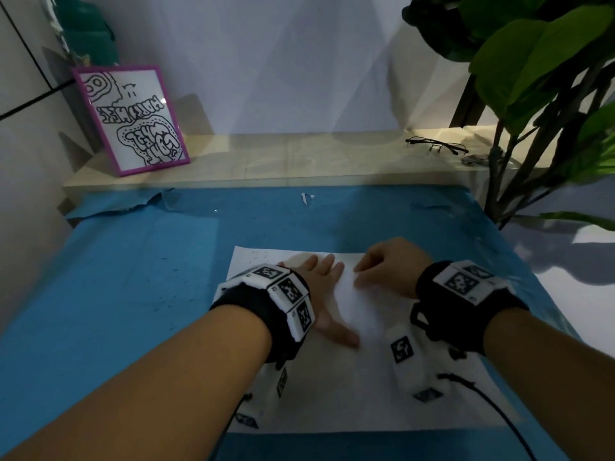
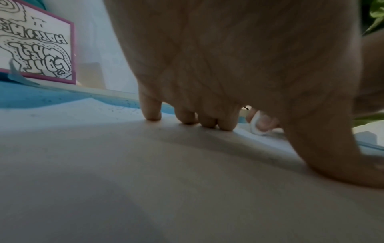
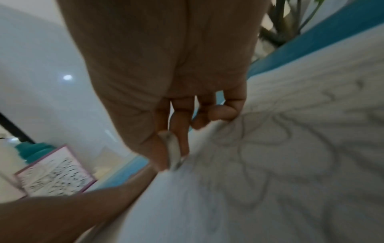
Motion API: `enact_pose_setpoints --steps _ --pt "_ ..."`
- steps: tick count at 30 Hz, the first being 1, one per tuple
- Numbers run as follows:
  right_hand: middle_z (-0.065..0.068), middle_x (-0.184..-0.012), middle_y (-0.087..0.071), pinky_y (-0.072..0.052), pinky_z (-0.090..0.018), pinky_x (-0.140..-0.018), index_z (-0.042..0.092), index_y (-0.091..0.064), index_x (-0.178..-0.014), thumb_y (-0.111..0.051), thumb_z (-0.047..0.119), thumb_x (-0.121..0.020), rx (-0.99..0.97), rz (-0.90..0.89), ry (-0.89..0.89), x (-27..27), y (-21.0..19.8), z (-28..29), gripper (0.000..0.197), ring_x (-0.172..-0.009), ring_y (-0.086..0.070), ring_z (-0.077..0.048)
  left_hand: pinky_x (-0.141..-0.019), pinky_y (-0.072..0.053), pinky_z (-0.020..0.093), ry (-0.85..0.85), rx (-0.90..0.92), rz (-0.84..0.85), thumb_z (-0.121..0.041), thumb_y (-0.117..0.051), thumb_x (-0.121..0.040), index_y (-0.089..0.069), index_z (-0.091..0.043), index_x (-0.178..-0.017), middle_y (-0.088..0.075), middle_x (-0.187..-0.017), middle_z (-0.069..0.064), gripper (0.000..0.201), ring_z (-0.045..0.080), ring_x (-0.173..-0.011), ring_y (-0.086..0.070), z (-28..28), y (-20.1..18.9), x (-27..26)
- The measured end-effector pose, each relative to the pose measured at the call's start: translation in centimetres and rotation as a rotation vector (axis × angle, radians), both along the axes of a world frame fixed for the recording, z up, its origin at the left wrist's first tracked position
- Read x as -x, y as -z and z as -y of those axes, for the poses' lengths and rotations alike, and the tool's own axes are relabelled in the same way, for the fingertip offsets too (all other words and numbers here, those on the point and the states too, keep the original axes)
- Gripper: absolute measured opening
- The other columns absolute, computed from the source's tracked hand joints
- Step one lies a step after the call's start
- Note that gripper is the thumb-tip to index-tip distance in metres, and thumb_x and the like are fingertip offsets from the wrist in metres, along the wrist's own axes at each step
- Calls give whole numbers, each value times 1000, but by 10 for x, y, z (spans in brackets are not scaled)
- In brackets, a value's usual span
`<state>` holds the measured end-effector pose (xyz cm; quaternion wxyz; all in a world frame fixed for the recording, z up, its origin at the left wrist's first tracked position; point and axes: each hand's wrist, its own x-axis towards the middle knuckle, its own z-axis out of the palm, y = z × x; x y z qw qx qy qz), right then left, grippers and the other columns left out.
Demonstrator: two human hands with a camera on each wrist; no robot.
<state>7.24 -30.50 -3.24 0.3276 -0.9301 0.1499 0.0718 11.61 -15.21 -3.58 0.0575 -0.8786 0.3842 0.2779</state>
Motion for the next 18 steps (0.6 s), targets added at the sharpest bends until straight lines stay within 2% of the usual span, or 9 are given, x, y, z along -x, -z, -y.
enact_pose_setpoints --steps 1,2,4,6,9,11,14,16,18 --pt "4 -86 -68 -39 -5 -52 19 -72 -82 -76 20 -72 32 34 29 -1 0 1 10 -70 -56 -3 -115 -1 51 1 0 2 -76 -58 -71 15 -24 -150 17 -159 -5 120 18 -146 12 0 -1 0" --pt "5 -86 -69 -41 -9 -56 20 -72 -80 -76 20 -72 45 46 19 -1 2 -1 9 -72 -57 -5 -116 -1 49 7 3 6 -75 -58 -72 15 -23 -150 17 -159 -4 119 18 -146 12 0 -2 1" --pt "8 -78 -68 -44 -17 -64 23 -69 -70 -77 18 -69 16 -3 -73 3 4 -8 10 -72 -59 -5 -116 1 46 14 16 11 -72 -58 -75 14 -21 -151 17 -159 -3 117 19 -146 12 0 -3 3" --pt "9 -74 -66 -44 -14 -61 23 -68 -67 -78 18 -69 -23 -48 -88 5 2 -5 12 -68 -58 -3 -116 0 48 2 26 4 -72 -59 -73 14 -22 -151 16 -159 -3 118 19 -146 12 0 -3 2" --pt "7 -78 -66 -41 -11 -57 25 -68 -68 -77 20 -72 51 28 17 -1 -1 10 12 -70 -58 -4 -115 0 51 4 5 -5 -74 -59 -71 14 -28 -151 17 -159 -3 118 20 -146 13 1 0 1" --pt "8 -76 -67 -46 -15 -60 25 -68 -66 -77 19 -70 55 -17 -41 -2 -1 7 12 -73 -61 -8 -115 1 52 8 -12 -15 -74 -59 -72 15 -31 -150 19 -158 -3 116 21 -146 14 2 -1 0" --pt "5 -83 -71 -48 -18 -66 23 -74 -74 -79 22 -70 9 -125 -119 2 -4 5 7 -76 -63 -8 -115 1 52 2 -15 -23 -75 -59 -71 15 -32 -150 20 -158 -3 116 22 -146 15 3 0 -1" --pt "3 -87 -72 -46 -16 -65 22 -75 -80 -78 24 -72 13 -52 -26 1 -6 13 10 -78 -62 -8 -114 1 53 -4 -14 -20 -76 -59 -69 15 -33 -150 19 -158 -3 117 21 -146 15 4 2 -2" --pt "6 -82 -70 -44 -14 -60 22 -74 -79 -78 24 -72 18 -36 -2 2 -5 13 9 -75 -61 -6 -114 0 53 -13 -15 -21 -76 -59 -69 14 -34 -149 19 -158 -4 117 21 -146 15 4 3 -2"
